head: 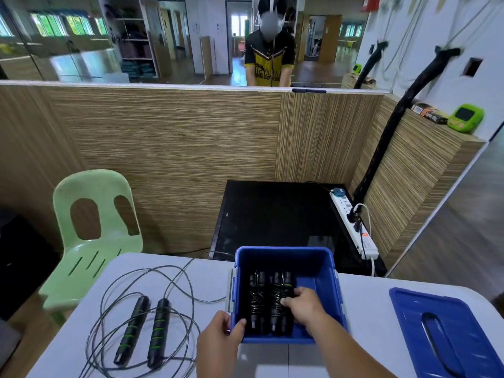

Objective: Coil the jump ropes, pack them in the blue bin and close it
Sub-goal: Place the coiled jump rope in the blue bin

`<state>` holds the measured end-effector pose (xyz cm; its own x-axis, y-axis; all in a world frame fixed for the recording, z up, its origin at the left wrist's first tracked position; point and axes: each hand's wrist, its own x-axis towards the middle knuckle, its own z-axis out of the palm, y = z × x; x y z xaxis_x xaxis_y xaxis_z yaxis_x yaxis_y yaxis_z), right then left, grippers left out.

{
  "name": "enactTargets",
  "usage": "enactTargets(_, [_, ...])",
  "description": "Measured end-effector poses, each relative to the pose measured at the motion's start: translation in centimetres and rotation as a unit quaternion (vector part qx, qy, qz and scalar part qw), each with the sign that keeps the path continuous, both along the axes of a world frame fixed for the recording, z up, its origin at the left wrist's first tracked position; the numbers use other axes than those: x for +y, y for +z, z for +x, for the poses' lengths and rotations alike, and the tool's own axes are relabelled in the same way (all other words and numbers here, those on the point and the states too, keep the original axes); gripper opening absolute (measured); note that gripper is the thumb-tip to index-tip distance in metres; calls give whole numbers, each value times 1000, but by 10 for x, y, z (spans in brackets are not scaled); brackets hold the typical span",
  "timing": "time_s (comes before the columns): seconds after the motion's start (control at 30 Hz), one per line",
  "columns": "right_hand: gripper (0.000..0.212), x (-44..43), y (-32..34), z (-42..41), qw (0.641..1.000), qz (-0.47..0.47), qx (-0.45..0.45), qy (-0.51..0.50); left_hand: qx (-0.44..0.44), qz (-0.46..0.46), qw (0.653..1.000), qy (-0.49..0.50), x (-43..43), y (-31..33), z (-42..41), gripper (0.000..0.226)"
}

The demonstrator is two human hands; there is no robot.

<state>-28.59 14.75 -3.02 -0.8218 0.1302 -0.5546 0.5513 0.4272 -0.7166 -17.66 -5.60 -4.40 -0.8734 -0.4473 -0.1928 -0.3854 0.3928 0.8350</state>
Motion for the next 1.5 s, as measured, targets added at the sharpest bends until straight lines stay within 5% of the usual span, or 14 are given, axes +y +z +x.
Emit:
enactTargets(0.17, [66, 2, -1, 0, 1000, 15, 11, 11, 6, -2, 1000, -2, 0, -2, 1, 39])
enactTargets(0.3, [39, 7, 10, 2, 994, 89, 41, 44, 18, 2, 1000, -5, 0, 0, 0, 38])
enactTargets(0.4, [39, 13, 32, 11, 974, 192, 67, 99, 21, 5, 1000, 0, 0, 3, -3, 39])
enactTargets(0.67, [28, 58, 57, 84, 899, 253, 314, 169, 25, -7, 1000, 5, 2, 6, -11, 45])
enactTargets(0.93, [33, 83, 36, 102, 876, 287, 343, 180, 50, -12, 999, -8, 3, 13, -21, 46])
enactTargets(1.5, [20, 75, 64, 99, 898, 258, 319, 156, -1, -34, 999, -5, 16, 46, 1, 36])
